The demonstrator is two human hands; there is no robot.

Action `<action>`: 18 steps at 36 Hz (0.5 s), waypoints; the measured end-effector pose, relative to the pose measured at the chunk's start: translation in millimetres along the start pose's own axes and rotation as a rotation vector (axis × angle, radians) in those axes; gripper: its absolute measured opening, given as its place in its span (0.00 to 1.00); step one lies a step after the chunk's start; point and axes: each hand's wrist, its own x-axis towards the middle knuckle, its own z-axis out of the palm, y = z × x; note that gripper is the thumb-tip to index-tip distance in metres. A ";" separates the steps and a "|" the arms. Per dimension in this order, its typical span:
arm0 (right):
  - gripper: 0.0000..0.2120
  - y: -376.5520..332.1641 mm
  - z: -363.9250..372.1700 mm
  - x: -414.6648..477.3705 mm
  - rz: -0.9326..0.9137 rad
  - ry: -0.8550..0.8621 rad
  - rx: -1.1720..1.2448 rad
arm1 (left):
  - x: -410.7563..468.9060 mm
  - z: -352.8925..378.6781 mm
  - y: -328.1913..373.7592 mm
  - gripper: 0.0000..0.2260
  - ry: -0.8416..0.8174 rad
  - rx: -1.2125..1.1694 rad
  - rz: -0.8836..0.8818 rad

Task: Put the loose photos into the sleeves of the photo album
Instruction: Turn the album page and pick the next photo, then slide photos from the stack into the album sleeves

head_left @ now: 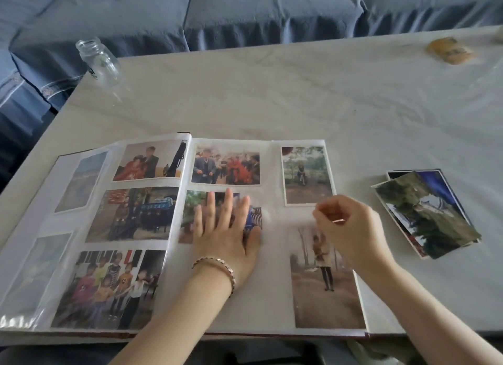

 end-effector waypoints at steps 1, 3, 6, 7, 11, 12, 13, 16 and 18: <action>0.09 4.2 -7.3 -1.8 -0.016 0.009 -0.023 | 5.0 1.4 7.2 0.28 -0.002 -0.001 0.031; 0.10 10.9 -22.1 -5.9 -0.041 0.021 -0.065 | 11.9 5.2 22.5 0.28 -0.020 -0.021 0.102; 0.11 18.8 -43.6 -11.2 -0.087 0.059 -0.134 | 15.2 6.6 40.6 0.31 -0.069 -0.018 0.211; 0.10 21.7 -50.3 -12.4 -0.113 0.084 -0.171 | 15.8 6.1 42.9 0.32 -0.074 -0.019 0.230; 0.10 40.6 -73.0 -10.3 -0.127 0.143 -0.458 | 15.8 2.2 36.1 0.31 0.012 -0.140 0.250; 0.15 46.4 -77.9 -8.2 -0.069 0.124 -0.531 | 15.5 1.9 32.1 0.31 0.021 -0.170 0.258; 0.21 50.5 -82.3 -5.9 -0.001 0.096 -0.595 | 15.3 2.6 28.5 0.33 0.034 -0.169 0.283; 0.31 57.5 -91.2 1.3 0.129 -0.003 -0.708 | 11.7 10.0 18.2 0.29 0.060 -0.116 0.365; 0.27 60.3 -92.7 4.5 0.115 -0.034 -0.760 | 9.9 13.2 14.0 0.27 0.068 -0.097 0.371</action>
